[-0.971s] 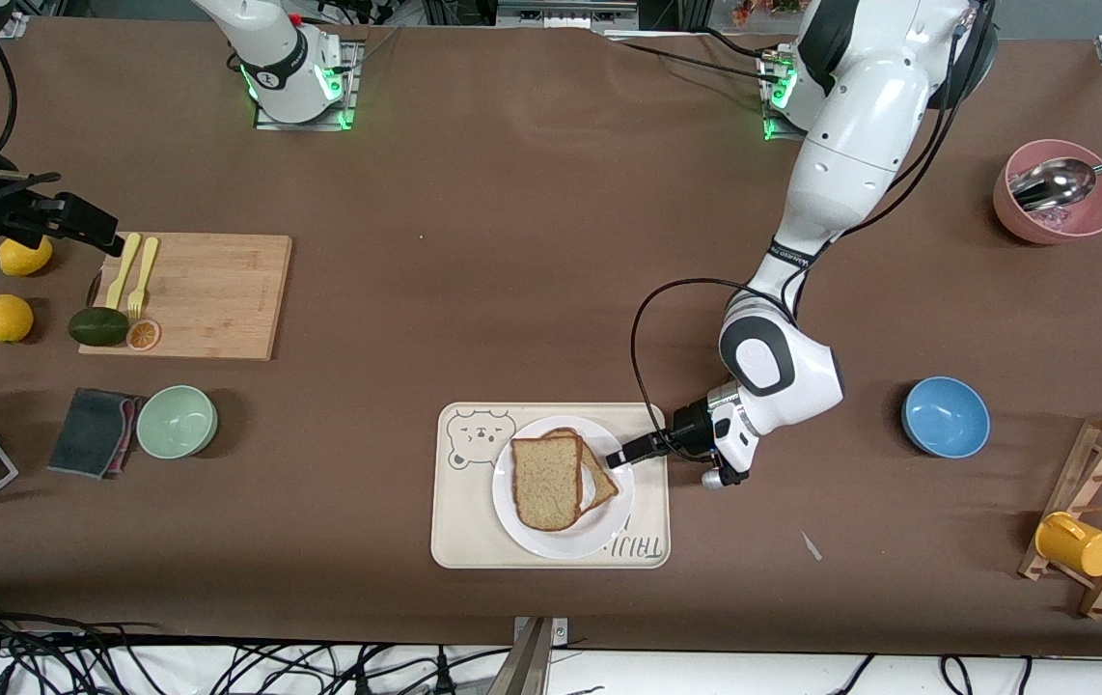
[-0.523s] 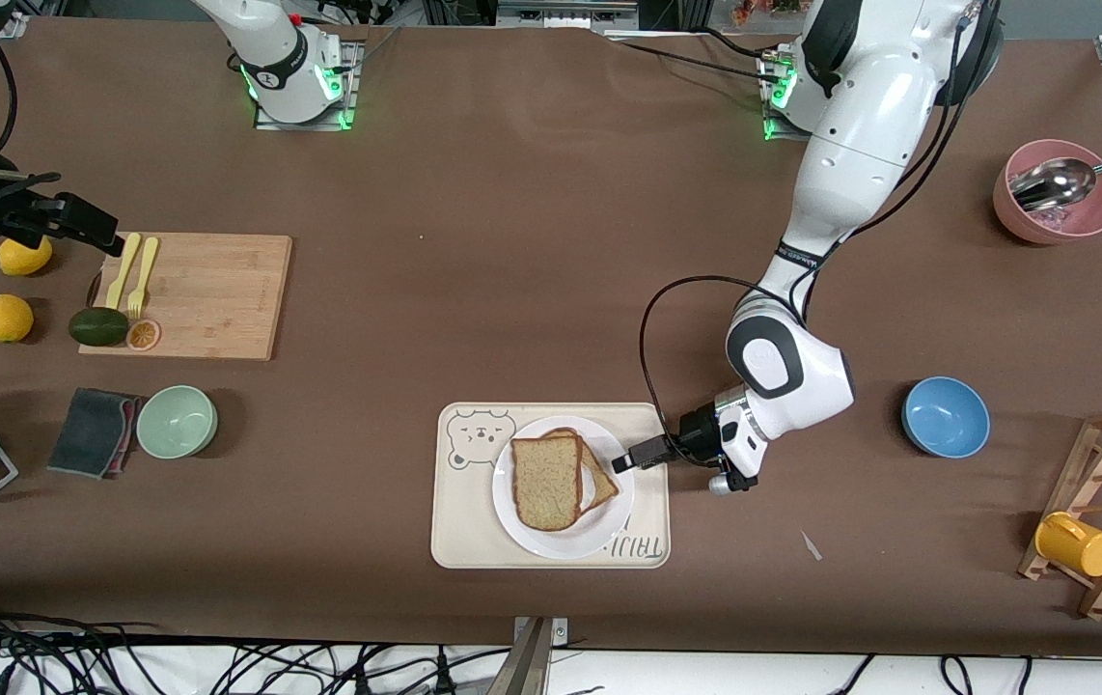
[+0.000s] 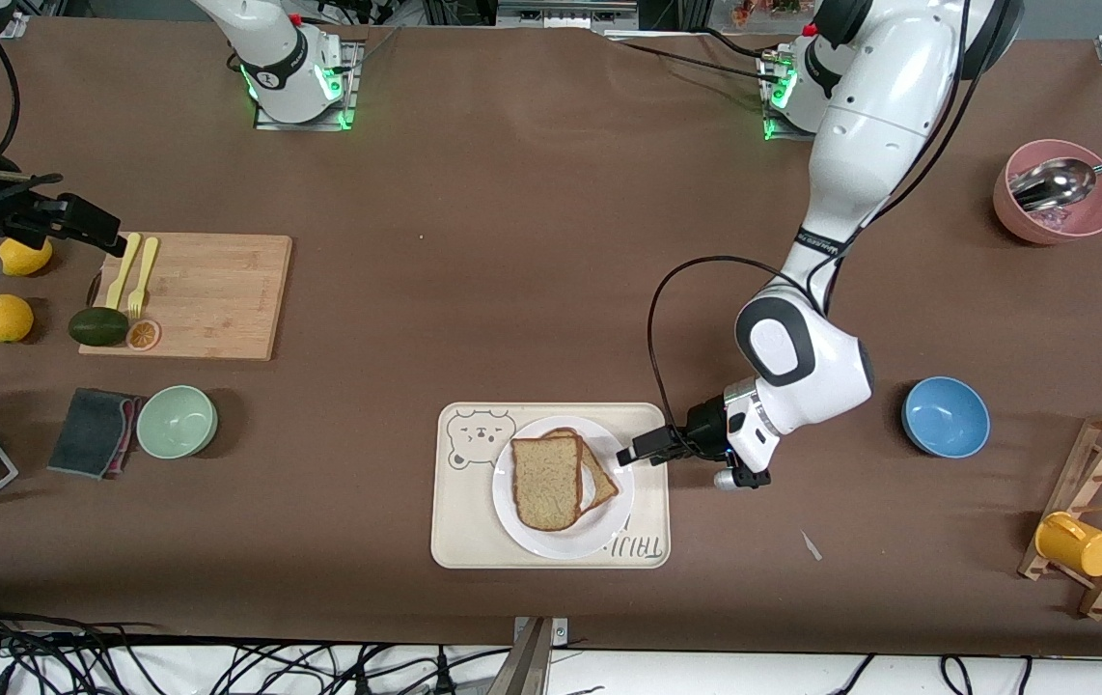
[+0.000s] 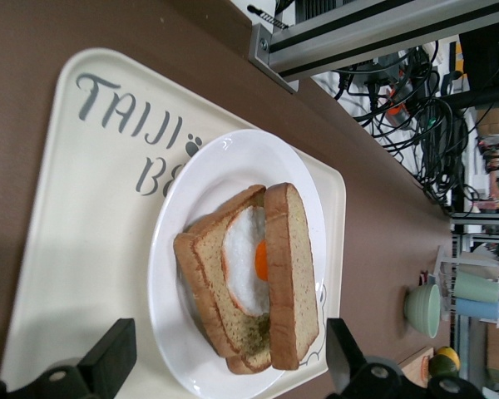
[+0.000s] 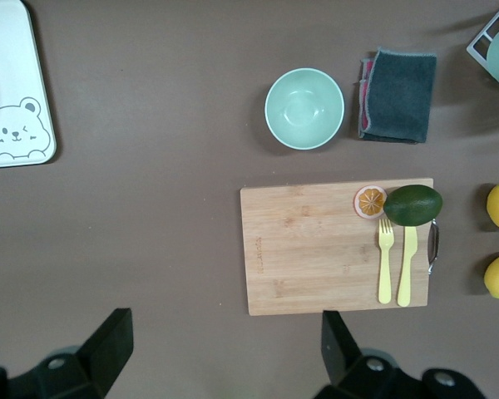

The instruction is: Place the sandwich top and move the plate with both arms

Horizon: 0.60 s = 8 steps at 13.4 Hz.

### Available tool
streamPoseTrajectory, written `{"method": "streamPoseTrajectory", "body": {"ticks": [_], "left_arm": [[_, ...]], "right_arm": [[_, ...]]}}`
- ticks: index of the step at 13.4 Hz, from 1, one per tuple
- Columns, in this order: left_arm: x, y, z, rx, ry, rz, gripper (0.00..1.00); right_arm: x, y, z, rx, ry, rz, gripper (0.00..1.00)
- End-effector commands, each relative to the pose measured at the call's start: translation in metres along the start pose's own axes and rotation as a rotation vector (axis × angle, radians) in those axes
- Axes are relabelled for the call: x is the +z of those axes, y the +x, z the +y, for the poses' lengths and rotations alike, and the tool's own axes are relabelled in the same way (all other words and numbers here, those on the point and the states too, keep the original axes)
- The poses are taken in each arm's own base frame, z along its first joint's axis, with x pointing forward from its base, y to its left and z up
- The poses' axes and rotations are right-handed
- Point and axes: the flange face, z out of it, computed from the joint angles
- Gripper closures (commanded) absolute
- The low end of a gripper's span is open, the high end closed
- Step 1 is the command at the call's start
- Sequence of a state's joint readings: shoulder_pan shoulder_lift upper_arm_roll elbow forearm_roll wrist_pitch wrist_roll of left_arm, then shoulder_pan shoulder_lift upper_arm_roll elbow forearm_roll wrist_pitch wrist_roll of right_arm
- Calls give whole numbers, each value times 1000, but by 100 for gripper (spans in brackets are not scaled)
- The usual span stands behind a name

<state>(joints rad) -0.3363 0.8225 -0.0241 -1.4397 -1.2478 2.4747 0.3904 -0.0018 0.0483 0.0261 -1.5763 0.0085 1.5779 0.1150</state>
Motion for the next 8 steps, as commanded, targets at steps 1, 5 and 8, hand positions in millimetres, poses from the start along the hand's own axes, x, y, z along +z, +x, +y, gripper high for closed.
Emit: {"method": "streamPoseTrajectory", "body": {"ticks": [1,5,8], "left_arm": [[-29,-7,8,33,66,-19,0],[-61,-15,17,74,107,-21,1],[-96,-14,19,135,165,-18,0]], "right_arm": [[0,-2,2,-9,20,0,0],[0,-2,2,-9,20,-1,0],[0,-2,2,-11,19,-3,0]]}}
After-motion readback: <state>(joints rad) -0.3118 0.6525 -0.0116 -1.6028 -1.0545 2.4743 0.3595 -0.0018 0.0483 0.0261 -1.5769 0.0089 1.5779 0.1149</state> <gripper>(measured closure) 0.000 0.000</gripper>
